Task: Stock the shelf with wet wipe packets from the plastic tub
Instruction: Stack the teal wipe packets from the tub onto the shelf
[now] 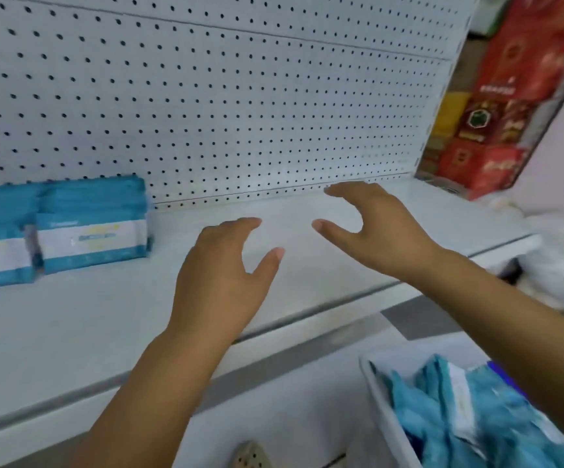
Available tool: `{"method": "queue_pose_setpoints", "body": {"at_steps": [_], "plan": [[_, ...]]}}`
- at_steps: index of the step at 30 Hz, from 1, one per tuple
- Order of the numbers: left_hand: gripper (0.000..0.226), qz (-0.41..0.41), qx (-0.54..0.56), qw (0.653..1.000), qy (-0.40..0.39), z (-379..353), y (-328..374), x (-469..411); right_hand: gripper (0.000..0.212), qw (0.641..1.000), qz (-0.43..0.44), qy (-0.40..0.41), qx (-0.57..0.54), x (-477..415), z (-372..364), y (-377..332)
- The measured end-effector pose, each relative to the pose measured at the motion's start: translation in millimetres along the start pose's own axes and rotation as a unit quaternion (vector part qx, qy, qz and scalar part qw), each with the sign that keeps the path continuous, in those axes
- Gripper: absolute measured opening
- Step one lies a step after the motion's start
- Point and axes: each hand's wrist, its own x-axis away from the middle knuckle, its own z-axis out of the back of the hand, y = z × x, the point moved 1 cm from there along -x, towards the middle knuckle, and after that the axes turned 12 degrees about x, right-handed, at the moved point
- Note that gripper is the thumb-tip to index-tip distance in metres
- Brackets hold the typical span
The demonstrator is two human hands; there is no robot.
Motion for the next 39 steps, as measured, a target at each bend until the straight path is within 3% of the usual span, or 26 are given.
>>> {"method": "queue_pose_setpoints", "body": {"at_steps": [6, 11, 15, 21, 26, 30, 39], "plan": [[0.049, -0.042, 0.064, 0.992, -0.103, -97.5, 53.1, 25.9, 0.058, 0.991, -0.126, -0.044, 0.022, 99.4, 11.3, 95.8], [0.044, -0.058, 0.149, 0.966, -0.205, -160.5, 59.0, 59.0, 0.06, 0.969, -0.224, -0.098, 0.031, 184.6, 4.0, 147.1], [0.049, -0.044, 0.101, 0.939, -0.326, -200.1, 30.1, 85.8, 0.045, 0.937, -0.297, -0.184, 0.017, 236.6, -18.7, 175.3], [0.078, 0.024, 0.01, 0.894, -0.448, -226.4, -9.7, 108.4, 0.046, 0.879, -0.377, -0.289, -0.049, 274.5, -66.9, 203.1], [0.082, 0.052, -0.023, 0.882, -0.468, -226.8, -32.7, 108.6, 0.054, 0.832, -0.452, -0.313, -0.076, 274.2, -102.0, 221.6], [0.081, 0.058, -0.026, 0.879, -0.472, -229.5, -35.7, 108.3, 0.064, 0.803, -0.512, -0.287, -0.11, 259.3, -120.9, 222.4], [0.076, 0.056, -0.016, 0.883, -0.465, -234.0, -41.3, 107.2, 0.071, 0.767, -0.535, -0.32, -0.15, 239.2, -136.8, 215.2]]}}
